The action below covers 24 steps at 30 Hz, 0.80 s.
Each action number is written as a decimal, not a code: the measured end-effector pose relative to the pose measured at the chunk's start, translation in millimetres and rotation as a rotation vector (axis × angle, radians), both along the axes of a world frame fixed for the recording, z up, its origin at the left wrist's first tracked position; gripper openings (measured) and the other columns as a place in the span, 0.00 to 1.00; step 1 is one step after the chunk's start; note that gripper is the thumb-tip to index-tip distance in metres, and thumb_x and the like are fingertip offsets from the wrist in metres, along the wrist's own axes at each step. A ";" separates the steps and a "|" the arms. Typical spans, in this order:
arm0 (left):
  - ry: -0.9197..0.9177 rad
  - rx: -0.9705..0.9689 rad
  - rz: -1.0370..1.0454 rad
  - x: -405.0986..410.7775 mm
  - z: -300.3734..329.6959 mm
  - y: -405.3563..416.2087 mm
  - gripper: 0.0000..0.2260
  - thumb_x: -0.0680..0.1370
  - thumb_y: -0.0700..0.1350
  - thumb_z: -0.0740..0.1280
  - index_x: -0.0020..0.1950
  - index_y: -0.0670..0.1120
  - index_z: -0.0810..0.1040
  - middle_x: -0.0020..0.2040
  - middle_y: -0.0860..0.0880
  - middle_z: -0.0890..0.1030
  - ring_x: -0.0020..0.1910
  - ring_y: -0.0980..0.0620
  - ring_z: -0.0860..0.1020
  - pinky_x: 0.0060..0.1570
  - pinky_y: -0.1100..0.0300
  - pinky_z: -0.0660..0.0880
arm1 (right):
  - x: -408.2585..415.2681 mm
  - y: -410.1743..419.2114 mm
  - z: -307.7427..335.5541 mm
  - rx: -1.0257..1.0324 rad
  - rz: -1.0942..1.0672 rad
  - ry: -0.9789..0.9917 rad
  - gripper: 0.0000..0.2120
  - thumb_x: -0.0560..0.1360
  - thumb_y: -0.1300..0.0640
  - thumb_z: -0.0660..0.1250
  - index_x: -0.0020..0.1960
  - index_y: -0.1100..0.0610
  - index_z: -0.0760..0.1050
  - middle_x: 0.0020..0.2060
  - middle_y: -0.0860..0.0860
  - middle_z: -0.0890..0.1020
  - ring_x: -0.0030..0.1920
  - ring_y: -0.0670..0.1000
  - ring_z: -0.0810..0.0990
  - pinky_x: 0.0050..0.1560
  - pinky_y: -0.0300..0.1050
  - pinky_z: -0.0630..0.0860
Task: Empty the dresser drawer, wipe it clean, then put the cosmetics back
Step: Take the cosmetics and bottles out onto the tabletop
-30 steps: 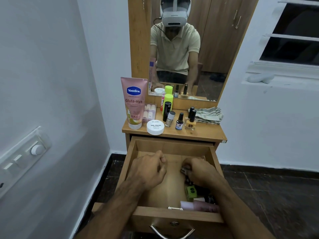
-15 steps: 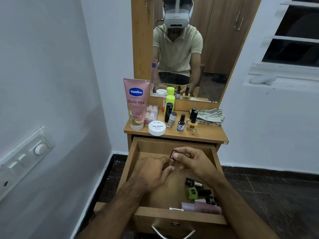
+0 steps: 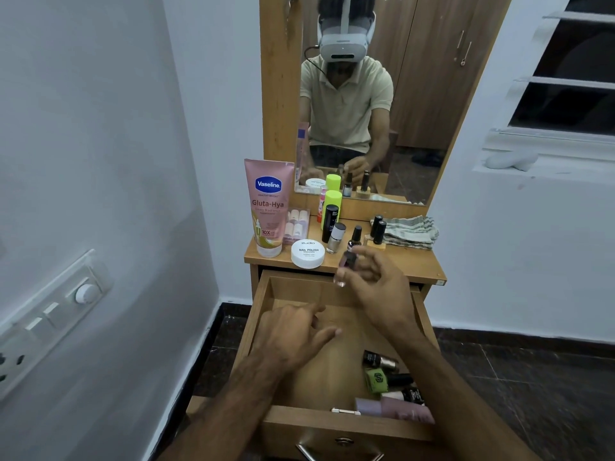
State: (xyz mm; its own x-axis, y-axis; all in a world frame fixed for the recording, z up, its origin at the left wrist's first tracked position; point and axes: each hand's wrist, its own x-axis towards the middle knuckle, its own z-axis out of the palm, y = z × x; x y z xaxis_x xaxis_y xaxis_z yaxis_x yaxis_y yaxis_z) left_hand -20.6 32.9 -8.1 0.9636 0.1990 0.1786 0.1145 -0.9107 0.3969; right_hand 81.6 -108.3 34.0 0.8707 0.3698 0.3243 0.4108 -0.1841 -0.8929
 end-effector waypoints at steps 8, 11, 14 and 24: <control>0.012 -0.013 0.025 0.7 -2.0 1.1 0.20 0.80 0.65 0.60 0.67 0.56 0.75 0.52 0.58 0.84 0.48 0.60 0.80 0.48 0.62 0.76 | 22.5 39.1 5.2 -0.135 -0.237 -0.176 0.19 0.73 0.52 0.78 0.62 0.51 0.79 0.47 0.45 0.80 0.45 0.45 0.82 0.47 0.47 0.83; 0.019 -0.024 0.017 1.2 -2.0 0.8 0.19 0.80 0.65 0.60 0.65 0.57 0.75 0.51 0.57 0.84 0.45 0.60 0.80 0.48 0.61 0.78 | 20.5 43.1 4.6 -0.163 -0.290 -0.193 0.19 0.74 0.50 0.76 0.63 0.51 0.78 0.42 0.43 0.80 0.44 0.45 0.81 0.45 0.47 0.81; 0.033 -0.039 0.015 1.3 -2.4 0.1 0.17 0.80 0.64 0.61 0.63 0.58 0.74 0.48 0.56 0.84 0.44 0.59 0.80 0.47 0.60 0.78 | 17.9 44.0 5.2 -0.176 -0.320 -0.177 0.18 0.74 0.49 0.76 0.62 0.49 0.76 0.42 0.40 0.79 0.44 0.42 0.81 0.44 0.44 0.79; 0.047 -0.004 0.000 1.9 -2.5 -0.6 0.12 0.80 0.58 0.63 0.60 0.57 0.76 0.46 0.58 0.84 0.47 0.58 0.80 0.48 0.58 0.78 | 8.9 -37.6 -4.1 -1.100 0.165 0.057 0.07 0.77 0.56 0.70 0.54 0.47 0.80 0.51 0.45 0.82 0.50 0.45 0.81 0.52 0.45 0.79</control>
